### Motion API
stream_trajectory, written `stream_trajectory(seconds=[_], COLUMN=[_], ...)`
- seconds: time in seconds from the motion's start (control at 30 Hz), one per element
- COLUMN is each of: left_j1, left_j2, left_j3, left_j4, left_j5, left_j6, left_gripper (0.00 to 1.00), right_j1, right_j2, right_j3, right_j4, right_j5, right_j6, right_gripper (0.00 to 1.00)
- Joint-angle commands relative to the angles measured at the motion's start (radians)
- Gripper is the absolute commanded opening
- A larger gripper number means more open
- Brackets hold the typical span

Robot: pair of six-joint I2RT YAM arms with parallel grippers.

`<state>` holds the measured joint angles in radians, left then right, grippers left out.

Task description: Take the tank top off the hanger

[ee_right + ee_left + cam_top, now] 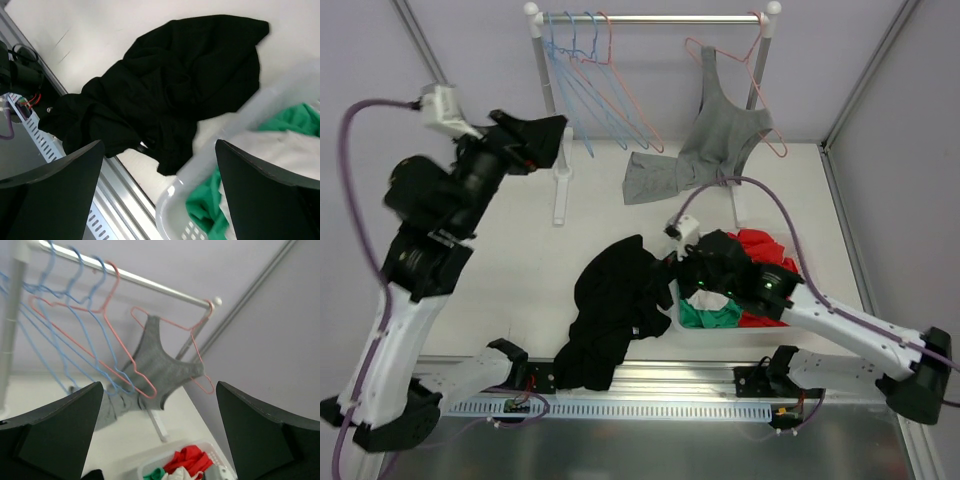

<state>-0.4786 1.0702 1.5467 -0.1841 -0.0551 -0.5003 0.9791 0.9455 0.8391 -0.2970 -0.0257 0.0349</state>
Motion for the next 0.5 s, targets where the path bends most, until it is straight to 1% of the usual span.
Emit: stream_trajectory(seconds=[0.0,0.03,0.07,0.13,0.17,0.2,0.23,0.27,0.3,0.33,0.37,0.47], left_j1=[-0.006,-0.006,-0.006,-0.003,-0.005,-0.005,-0.003,-0.003,-0.003,-0.003,-0.003,-0.003], left_j2=[-0.119,-0.136,-0.165,-0.194,-0.234,-0.259,-0.285,-0.343,-0.372,-0.427,-0.449,-0.518], left_j3=[-0.052,-0.056,-0.062,-0.086,-0.106,-0.159,-0.189,-0.219,-0.276,-0.298,-0.318,-0.364], left_j4=[-0.148,-0.190,-0.274,-0.368,-0.443,-0.472,-0.497,-0.535,-0.554,-0.570,-0.589,-0.667], left_j5=[-0.185,-0.215,-0.277,-0.348,-0.404,-0.425,-0.437,-0.448,-0.448,-0.445,-0.442,-0.430], left_j6=[0.158,0.170,0.186,0.183,0.171,0.160,0.152,0.137,0.131,0.126,0.120,0.129], left_gripper=[0.99,0.99,0.99,0.99,0.99,0.99,0.99,0.99,0.99,0.99,0.99,0.99], right_j1=[0.079,0.099,0.136,0.162,0.187,0.197,0.210,0.226,0.230,0.231,0.230,0.230], right_j2=[0.186,0.231,0.315,0.396,0.438,0.516,0.553,0.590,0.657,0.688,0.720,0.850], right_j3=[0.144,0.197,0.221,0.286,0.307,0.327,0.345,0.380,0.396,0.409,0.437,0.478], right_j4=[-0.023,-0.031,-0.034,-0.037,-0.039,-0.040,-0.040,-0.050,-0.053,-0.059,-0.065,-0.100], right_j5=[-0.005,0.003,0.009,0.013,0.012,0.009,0.018,0.026,0.056,0.053,0.050,-0.023], right_j6=[-0.067,-0.081,-0.104,-0.127,-0.159,-0.182,-0.203,-0.226,-0.274,-0.295,-0.311,-0.366], right_gripper=[0.99,0.99,1.00,0.99,0.99,0.99,1.00,1.00,0.99,1.00,1.00,1.00])
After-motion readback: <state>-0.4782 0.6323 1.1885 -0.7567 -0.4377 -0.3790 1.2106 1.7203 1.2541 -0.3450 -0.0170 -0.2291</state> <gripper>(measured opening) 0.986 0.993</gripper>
